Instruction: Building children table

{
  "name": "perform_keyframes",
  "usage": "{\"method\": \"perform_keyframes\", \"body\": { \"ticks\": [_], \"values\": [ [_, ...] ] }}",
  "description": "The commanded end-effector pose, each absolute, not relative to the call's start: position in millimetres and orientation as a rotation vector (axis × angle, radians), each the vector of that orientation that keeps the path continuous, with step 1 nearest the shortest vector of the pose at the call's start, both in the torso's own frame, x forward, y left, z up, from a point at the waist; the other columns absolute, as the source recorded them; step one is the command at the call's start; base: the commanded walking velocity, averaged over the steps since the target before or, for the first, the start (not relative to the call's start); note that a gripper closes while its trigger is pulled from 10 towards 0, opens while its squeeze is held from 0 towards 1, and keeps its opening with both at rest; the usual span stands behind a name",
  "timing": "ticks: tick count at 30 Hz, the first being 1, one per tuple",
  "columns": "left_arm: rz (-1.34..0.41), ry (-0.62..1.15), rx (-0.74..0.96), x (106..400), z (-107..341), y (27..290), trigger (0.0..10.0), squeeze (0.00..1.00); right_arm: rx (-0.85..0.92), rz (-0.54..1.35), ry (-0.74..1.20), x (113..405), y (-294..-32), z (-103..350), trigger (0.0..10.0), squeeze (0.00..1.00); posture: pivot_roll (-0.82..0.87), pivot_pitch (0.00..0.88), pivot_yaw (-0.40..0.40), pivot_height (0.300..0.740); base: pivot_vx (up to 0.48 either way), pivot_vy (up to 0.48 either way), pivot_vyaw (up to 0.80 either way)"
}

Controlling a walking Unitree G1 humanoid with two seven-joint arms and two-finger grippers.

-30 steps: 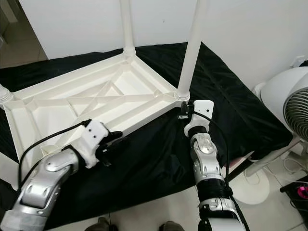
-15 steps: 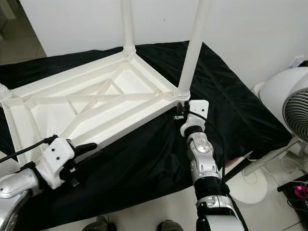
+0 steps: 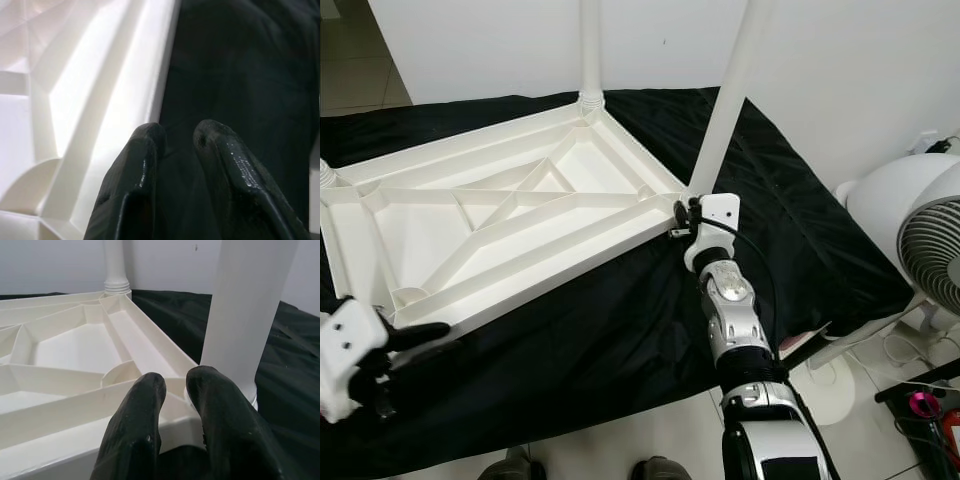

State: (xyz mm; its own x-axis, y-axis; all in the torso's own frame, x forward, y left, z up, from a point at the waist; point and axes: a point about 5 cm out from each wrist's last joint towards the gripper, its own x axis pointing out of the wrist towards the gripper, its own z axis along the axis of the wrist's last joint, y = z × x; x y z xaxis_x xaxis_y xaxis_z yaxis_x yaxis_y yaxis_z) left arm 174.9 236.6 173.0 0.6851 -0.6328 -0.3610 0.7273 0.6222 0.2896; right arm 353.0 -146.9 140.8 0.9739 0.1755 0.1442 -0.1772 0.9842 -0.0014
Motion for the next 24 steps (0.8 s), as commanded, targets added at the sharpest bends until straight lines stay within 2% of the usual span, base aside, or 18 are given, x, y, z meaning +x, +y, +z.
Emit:
{"method": "perform_keyframes", "body": {
  "ticks": [1, 6, 12, 15, 19, 24],
  "values": [
    [-0.721, 0.241, 0.446, 169.3, 179.2, 251.3, 10.0, 0.00, 0.004, 0.200, -0.150, 356.2, -142.6, 142.6, 10.0, 0.00, 0.13, 0.035, -0.090, 0.740, 0.000, 0.000, 0.00],
    [-0.621, 0.224, 0.430, 157.3, 188.7, 267.8, 10.0, 0.00, -0.002, 0.234, -0.156, 362.1, -136.5, 147.8, 10.0, 0.00, 0.14, 0.034, -0.106, 0.740, 0.000, 0.000, 0.00],
    [-0.581, 0.177, 0.402, 149.6, 197.7, 270.5, 10.0, 0.00, 0.003, 0.252, -0.156, 365.5, -131.9, 149.2, 10.0, 0.00, 0.16, 0.041, -0.132, 0.740, 0.000, 0.000, 0.00],
    [-0.584, 0.126, 0.384, 146.2, 203.1, 262.3, 10.0, 0.00, 0.008, 0.270, -0.153, 367.1, -126.6, 149.3, 10.0, 0.00, 0.17, 0.044, -0.142, 0.740, 0.000, 0.000, 0.00],
    [-0.657, 0.082, 0.440, 140.1, 199.3, 241.1, 10.0, 0.00, 0.007, 0.311, -0.151, 368.9, -118.5, 150.4, 10.0, 0.00, 0.18, 0.053, -0.157, 0.740, 0.000, 0.000, 0.00],
    [-0.757, 0.092, 0.384, 131.1, 189.5, 216.8, 10.0, 0.00, -0.002, 0.331, -0.157, 371.3, -115.3, 154.1, 10.0, 0.00, 0.19, 0.070, -0.174, 0.740, 0.000, 0.000, 0.00]
  ]
}}
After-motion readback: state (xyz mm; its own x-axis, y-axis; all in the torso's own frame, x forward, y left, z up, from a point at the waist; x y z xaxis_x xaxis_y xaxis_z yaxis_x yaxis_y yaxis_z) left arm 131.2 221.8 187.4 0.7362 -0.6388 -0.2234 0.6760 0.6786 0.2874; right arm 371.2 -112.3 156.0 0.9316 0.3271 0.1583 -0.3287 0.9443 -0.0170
